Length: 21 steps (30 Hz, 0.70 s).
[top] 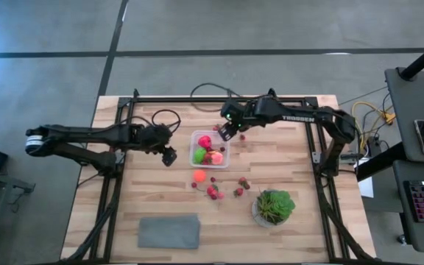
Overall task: Pick and placing Produce into tupperware
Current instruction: Put the red cherry into the transparent bin
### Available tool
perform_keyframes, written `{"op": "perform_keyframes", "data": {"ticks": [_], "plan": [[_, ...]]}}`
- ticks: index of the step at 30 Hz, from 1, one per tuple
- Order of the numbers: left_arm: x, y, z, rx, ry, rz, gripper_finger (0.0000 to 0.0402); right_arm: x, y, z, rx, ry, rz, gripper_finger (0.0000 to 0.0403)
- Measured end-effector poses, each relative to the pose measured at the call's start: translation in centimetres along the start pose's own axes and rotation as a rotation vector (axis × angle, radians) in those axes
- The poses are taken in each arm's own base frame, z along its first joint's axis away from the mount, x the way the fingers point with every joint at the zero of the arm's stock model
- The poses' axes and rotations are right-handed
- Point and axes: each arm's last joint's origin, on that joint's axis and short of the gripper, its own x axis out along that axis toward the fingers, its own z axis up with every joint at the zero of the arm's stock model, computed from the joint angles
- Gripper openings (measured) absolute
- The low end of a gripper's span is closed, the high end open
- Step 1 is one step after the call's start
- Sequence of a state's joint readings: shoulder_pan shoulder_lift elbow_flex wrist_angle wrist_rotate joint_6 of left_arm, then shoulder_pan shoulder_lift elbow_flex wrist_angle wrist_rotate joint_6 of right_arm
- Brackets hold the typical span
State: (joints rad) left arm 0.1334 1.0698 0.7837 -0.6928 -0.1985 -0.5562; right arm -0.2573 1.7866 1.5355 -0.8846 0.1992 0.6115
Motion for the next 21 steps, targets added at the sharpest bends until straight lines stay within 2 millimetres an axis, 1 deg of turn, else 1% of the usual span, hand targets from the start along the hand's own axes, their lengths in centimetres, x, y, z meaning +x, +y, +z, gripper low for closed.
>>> {"op": "perform_keyframes", "data": {"ticks": [4,6,7,10,16,18,21], "plan": [[0.7,0.1,0.0,-0.119,0.098,-0.081,0.0235,0.1,-2.0,0.2,0.054,0.061,-0.080,0.0196],[1.2,0.0,-0.2,-0.139,0.162,-0.124,0.0235,0.2,-2.6,0.1,0.050,0.090,-0.106,0.0196],[1.4,-0.2,-0.2,-0.108,0.182,-0.142,0.0235,0.3,-2.8,0.1,0.045,0.103,-0.116,0.0196],[1.8,-0.8,-0.5,0.082,0.192,-0.168,0.0235,0.4,-3.1,-0.1,0.017,0.123,-0.129,0.0196],[1.9,-1.4,0.4,0.412,0.041,-0.193,0.0235,0.5,-3.0,-0.3,-0.062,0.135,-0.126,0.0196],[1.8,-1.5,0.5,0.477,0.015,-0.202,0.0235,0.5,-3.0,-0.4,-0.071,0.140,-0.128,0.0196],[1.9,-1.7,0.8,0.468,-0.002,-0.190,0.0235,0.3,-3.1,-0.5,-0.075,0.150,-0.134,0.0196]]}}
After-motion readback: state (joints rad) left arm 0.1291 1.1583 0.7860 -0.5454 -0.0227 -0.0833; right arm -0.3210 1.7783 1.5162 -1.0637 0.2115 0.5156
